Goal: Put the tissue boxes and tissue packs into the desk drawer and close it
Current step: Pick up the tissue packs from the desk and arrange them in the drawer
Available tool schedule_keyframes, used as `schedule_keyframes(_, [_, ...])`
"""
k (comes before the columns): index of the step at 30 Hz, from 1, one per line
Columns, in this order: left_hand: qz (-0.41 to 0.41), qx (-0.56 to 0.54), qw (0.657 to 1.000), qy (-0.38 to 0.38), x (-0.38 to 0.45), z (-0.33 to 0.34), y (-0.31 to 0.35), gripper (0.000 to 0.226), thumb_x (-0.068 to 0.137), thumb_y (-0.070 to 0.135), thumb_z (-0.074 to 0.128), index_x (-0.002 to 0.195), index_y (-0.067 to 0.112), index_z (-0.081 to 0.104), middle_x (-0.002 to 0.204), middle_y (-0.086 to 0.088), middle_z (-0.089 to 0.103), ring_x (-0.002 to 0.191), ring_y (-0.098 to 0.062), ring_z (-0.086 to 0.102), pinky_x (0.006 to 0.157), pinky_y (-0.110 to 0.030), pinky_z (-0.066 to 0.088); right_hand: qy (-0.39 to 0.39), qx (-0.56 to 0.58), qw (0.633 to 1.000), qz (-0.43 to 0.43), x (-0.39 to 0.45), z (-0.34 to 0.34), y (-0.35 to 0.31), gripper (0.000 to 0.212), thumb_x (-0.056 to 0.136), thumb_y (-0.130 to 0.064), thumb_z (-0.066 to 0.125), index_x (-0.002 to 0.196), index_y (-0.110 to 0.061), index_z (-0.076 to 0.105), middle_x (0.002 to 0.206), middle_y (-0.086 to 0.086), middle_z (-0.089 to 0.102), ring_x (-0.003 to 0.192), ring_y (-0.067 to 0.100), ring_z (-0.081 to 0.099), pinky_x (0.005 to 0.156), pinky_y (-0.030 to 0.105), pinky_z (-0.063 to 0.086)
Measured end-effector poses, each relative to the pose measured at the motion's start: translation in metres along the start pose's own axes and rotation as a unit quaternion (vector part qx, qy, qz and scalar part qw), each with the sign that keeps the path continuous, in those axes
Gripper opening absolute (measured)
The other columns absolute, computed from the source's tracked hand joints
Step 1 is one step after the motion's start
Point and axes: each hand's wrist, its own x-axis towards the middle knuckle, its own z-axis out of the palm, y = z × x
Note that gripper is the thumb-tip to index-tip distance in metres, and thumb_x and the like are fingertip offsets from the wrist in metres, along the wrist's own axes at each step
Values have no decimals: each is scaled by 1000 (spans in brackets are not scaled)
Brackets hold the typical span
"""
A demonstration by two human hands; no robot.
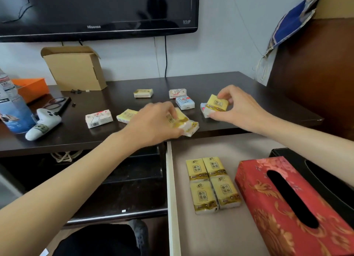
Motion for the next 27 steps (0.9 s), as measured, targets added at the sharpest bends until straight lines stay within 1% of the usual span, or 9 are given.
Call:
schedule_keyframes(3, [28, -30, 994, -105, -35, 10, 24, 45, 68, 65, 71, 101, 39, 56, 101, 15, 58, 96, -12, 53, 79, -36, 48, -75, 1, 997, 3, -50, -7, 0, 70, 66, -71, 75, 123, -38, 52, 119, -19, 61, 108, 5, 57, 84, 30, 48])
schedule_keyframes(6, [51, -36, 980, -187, -63, 26, 44, 46, 66, 70, 70, 99, 42, 55, 100, 20, 55, 97, -6, 51, 81, -33, 47, -144, -41, 989, -17, -96, -11, -2, 58, 71, -71, 75, 117, -48, 50, 109, -27, 61, 106, -3, 54, 84, 29, 49])
schedule_keyframes(13, [152, 32, 947, -281, -111, 70, 66, 42, 71, 68, 63, 99, 38, 50, 102, 15, 55, 94, -11, 49, 70, -32, 45, -293, -156, 940, -80, -164, -21, -18, 52, 70, -78, 66, 107, -51, 42, 100, -23, 56, 91, 2, 54, 80, 35, 51])
schedule_keyframes(15, [170, 48, 936, -304, -118, 80, 68, 39, 74, 63, 64, 100, 37, 49, 102, 12, 54, 96, -14, 48, 74, -35, 46, -323, -186, 921, -110, -172, -19, -20, 50, 73, -84, 58, 104, -49, 43, 100, -26, 53, 93, 1, 50, 83, 28, 46])
schedule_keyframes(18, [188, 52, 933, -303, -121, 89, 70, 37, 79, 57, 66, 104, 32, 53, 106, 10, 53, 101, -14, 45, 77, -35, 45, -336, -229, 901, -148, -180, -11, -19, 53, 75, -88, 49, 105, -43, 45, 100, -27, 47, 95, 0, 42, 93, 15, 25])
schedule_keyframes(19, [193, 53, 933, -298, -121, 90, 70, 38, 79, 56, 66, 104, 31, 54, 107, 10, 52, 100, -14, 44, 76, -34, 46, -342, -243, 895, -153, -181, -8, -18, 57, 77, -88, 48, 108, -40, 46, 103, -26, 48, 98, 2, 43, 101, 16, 18])
schedule_keyframes(21, [197, 55, 934, -291, -120, 92, 71, 38, 78, 56, 67, 102, 30, 55, 105, 10, 47, 96, -13, 41, 71, -32, 42, -359, -267, 880, -158, -184, -2, -16, 59, 78, -87, 46, 108, -36, 46, 107, -22, 50, 102, 5, 48, 120, 31, 9])
schedule_keyframes(23, [193, 57, 935, -291, -120, 94, 70, 39, 76, 58, 68, 98, 30, 54, 104, 10, 42, 94, -13, 40, 66, -32, 36, -365, -275, 876, -156, -184, 1, -15, 57, 77, -89, 45, 101, -37, 40, 101, -22, 47, 95, 4, 46, 123, 41, 8])
schedule_keyframes(27, [188, 51, 937, -291, -123, 98, 68, 43, 74, 63, 69, 97, 30, 53, 110, 10, 40, 97, -12, 39, 69, -33, 39, -360, -280, 876, -158, -183, 9, -13, 63, 73, -91, 43, 98, -34, 47, 96, -19, 48, 97, 10, 54, 121, 44, 15])
